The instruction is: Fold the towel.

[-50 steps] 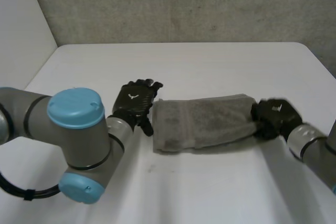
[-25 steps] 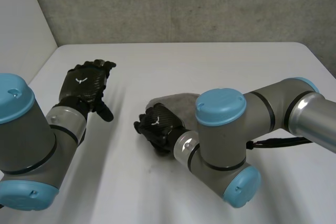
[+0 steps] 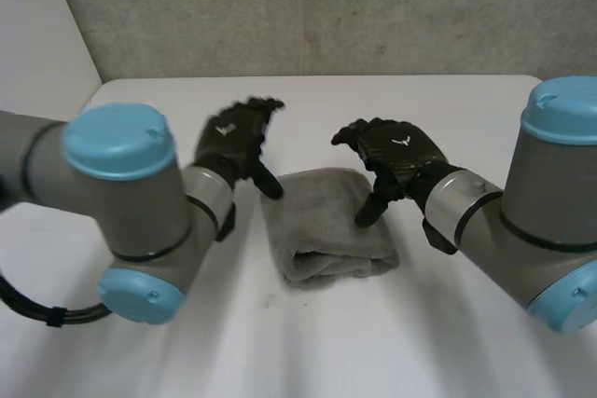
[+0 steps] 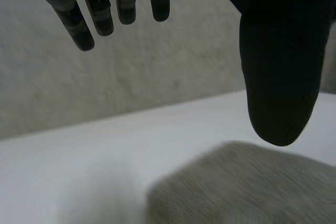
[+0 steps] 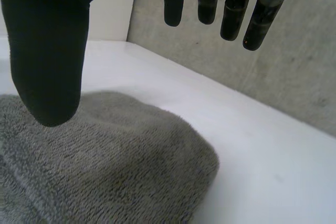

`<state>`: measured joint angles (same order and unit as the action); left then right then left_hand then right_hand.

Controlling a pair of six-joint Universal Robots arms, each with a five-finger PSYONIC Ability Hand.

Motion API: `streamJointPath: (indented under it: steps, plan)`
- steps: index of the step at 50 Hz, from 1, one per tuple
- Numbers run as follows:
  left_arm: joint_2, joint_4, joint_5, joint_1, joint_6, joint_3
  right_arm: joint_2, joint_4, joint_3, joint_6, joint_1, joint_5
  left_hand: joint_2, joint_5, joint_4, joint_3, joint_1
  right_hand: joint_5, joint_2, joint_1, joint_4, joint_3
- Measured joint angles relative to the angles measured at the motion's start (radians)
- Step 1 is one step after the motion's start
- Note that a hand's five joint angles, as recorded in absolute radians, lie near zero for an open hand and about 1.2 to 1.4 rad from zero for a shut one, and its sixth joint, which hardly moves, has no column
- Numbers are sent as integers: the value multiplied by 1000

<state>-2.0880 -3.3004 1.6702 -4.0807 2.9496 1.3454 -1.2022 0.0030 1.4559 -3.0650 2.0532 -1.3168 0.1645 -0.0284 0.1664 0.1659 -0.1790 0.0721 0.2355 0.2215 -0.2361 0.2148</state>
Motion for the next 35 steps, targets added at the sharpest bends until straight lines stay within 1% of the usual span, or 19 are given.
streamJointPath:
  steps: [1,2,4,7,9,11,13,17,20,23,26,30,35]
  plan:
    - [-12,9,-2,7,-6,-5,9,4,-2,-8,-11,21,0,0,0,0,0,0,0,0,0,0]
    - [-42,28,-4,21,-18,-15,37,12,-11,-16,-30,62,0,0,0,0,0,0,0,0,0,0]
    - [-68,43,-5,34,-28,-20,70,19,-22,-19,-43,95,0,0,0,0,0,0,0,0,0,0]
    - [-116,61,-3,50,-39,-23,144,30,-51,-8,-58,136,0,0,0,0,0,0,0,0,0,0]
    - [-149,67,1,56,-41,-22,201,33,-75,14,-65,144,0,0,0,0,0,0,0,0,0,0]
    - [-169,69,5,58,-40,-20,216,34,-80,21,-66,144,0,0,0,0,0,0,0,0,0,0]
    - [-190,68,11,59,-37,-19,269,35,-103,63,-71,132,0,0,0,0,0,0,0,0,0,0]
    - [-226,62,20,58,-17,-19,324,35,-128,146,-78,91,0,1,0,0,0,-5,0,0,0,0]
    - [-242,57,21,57,23,-20,347,33,-140,231,-82,45,0,3,0,0,0,-5,0,-22,0,0]
    - [-239,55,21,58,68,-19,339,31,-140,287,-82,8,0,3,0,0,0,-5,0,-36,0,0]
    - [-225,54,23,59,95,-18,315,28,-135,305,-81,-13,0,3,0,0,0,-5,0,-36,0,0]
    - [-167,58,25,60,120,-19,235,12,-113,305,-79,-45,0,3,0,0,0,-10,0,-36,0,0]
    - [-28,87,27,49,127,-19,88,-25,-73,255,-78,-88,0,3,0,0,0,-10,0,-36,0,0]
